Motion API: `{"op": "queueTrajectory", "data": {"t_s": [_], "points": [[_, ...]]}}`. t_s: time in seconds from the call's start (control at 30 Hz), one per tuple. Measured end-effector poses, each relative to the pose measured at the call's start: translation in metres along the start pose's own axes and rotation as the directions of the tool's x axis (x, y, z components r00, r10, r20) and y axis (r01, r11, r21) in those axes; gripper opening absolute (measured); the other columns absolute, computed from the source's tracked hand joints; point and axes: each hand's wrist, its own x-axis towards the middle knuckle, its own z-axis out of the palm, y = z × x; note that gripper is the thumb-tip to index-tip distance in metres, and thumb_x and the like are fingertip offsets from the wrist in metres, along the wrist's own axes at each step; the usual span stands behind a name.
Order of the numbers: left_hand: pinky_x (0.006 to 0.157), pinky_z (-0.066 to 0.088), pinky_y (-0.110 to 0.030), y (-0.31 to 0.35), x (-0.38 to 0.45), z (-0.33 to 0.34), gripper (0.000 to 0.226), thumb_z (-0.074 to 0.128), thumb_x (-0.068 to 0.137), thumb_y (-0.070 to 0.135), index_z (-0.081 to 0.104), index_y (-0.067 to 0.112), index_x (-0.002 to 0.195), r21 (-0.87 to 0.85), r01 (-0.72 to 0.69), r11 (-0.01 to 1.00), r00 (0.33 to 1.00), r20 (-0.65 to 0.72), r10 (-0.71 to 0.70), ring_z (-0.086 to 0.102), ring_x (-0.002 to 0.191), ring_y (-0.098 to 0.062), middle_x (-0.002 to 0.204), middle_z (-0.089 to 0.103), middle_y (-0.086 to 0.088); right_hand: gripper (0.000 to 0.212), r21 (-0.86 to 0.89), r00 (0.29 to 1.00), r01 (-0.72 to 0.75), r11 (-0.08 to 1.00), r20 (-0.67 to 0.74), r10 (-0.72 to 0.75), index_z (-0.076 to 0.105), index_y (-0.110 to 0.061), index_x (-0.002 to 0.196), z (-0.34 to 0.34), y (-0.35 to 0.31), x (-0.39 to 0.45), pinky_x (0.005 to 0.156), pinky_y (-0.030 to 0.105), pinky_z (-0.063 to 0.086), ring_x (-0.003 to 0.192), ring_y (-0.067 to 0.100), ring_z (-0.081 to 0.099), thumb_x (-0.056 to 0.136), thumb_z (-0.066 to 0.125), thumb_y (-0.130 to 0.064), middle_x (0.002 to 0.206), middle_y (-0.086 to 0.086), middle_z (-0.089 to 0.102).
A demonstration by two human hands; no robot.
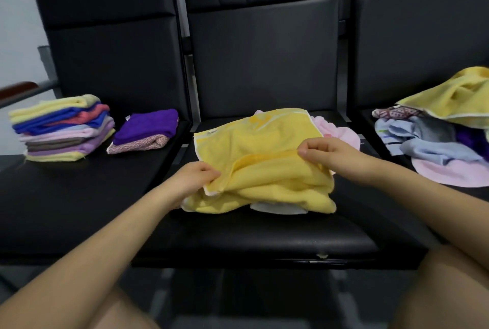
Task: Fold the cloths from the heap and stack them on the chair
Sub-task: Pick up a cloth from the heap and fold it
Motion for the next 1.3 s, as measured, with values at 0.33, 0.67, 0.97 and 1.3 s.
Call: {"op": "queueTrajectory", "data": {"t_s": [0.33, 0.67, 0.97, 1.3], "points": [[0.091, 0.048, -0.032, 0.028, -0.026, 0.036, 0.064, 0.061, 0.082, 0.059, 0.043, 0.036, 0.14, 0.597, -0.436, 0.673, 0.867, 0.076, 0.493, 0.056, 0.108, -0.009, 0.122, 0.056, 0.016, 0.024, 0.165, 0.99, -0.064, 0.984, -0.112, 0.083, 0.068, -0.021, 0.082, 0.012, -0.01, 0.015, 0.078, 0.022, 0.047, 0.082, 0.005, 0.062, 0.098, 0.053, -0.03, 0.08, -0.013, 0.067], [0.076, 0.046, -0.013, 0.003, 0.006, -0.009, 0.008, 0.069, 0.087, 0.027, 0.073, 0.03, 0.094, 0.164, -0.396, 0.904, 0.914, 0.161, 0.371, 0.06, 0.084, 0.002, 0.09, 0.069, 0.011, 0.054, -0.223, 0.961, -0.222, 0.949, 0.118, 0.252, 0.05, -0.007, 0.067, -0.025, 0.008, 0.0, 0.073, 0.016, 0.046, 0.068, 0.008, 0.056, 0.077, 0.071, -0.056, 0.066, -0.004, 0.06], [0.078, 0.047, -0.014, 0.004, -0.002, 0.009, 0.033, 0.057, 0.091, 0.049, 0.075, 0.022, 0.09, -0.031, -0.277, 0.96, 0.943, 0.183, 0.278, 0.064, 0.086, -0.002, 0.09, 0.073, 0.008, 0.079, 0.197, 0.967, -0.255, 0.947, 0.041, 0.252, 0.064, 0.003, 0.108, -0.032, 0.027, 0.004, 0.1, 0.034, 0.045, 0.117, 0.027, 0.06, 0.061, 0.081, -0.058, 0.123, 0.015, 0.063], [0.07, 0.041, -0.026, 0.007, 0.02, -0.021, 0.031, 0.043, 0.101, 0.039, 0.064, 0.021, 0.086, -0.21, -0.137, 0.968, 0.961, -0.266, 0.078, 0.057, 0.089, -0.014, 0.086, 0.061, 0.006, 0.051, 0.185, 0.93, -0.354, 0.917, 0.173, 0.324, 0.07, -0.005, 0.113, -0.043, 0.029, 0.005, 0.093, 0.03, 0.052, 0.107, 0.021, 0.067, 0.07, 0.082, -0.031, 0.114, 0.008, 0.071]]}}
